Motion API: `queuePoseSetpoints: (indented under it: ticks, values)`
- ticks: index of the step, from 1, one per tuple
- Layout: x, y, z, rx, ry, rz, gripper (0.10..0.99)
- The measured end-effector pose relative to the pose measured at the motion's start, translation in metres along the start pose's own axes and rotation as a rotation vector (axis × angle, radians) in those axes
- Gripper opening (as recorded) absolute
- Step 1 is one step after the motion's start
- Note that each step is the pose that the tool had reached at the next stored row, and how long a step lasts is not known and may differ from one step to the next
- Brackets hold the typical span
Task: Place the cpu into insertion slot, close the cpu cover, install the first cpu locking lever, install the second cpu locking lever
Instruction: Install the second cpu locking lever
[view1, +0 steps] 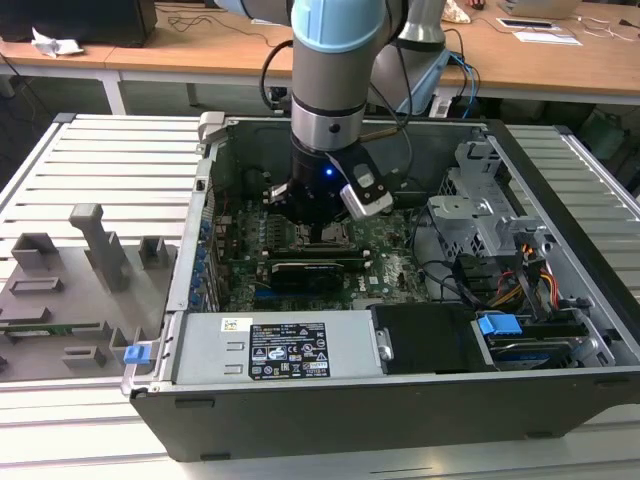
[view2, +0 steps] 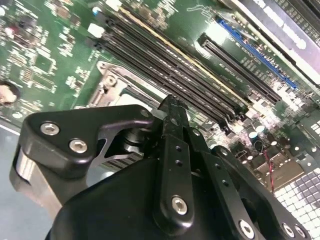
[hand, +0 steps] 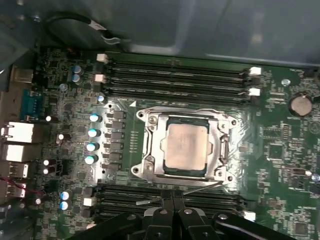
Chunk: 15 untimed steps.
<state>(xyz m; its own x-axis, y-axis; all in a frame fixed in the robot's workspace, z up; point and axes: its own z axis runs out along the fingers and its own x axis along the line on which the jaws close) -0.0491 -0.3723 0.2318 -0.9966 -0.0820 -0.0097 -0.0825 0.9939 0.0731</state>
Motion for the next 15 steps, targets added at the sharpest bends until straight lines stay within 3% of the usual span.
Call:
queuePoseSetpoints:
  ticks: [5, 8, 15]
  values:
    - [0.006, -0.0002, 0.0071, -0.003, 0.0009, -0.014, 0.106]
    - [0.0083, -0.0041, 0.0072, -0.041, -0.0026, -0.015, 0.106]
    - [0.0189, -0.0107, 0.007, -0.054, -0.0038, -0.015, 0.106]
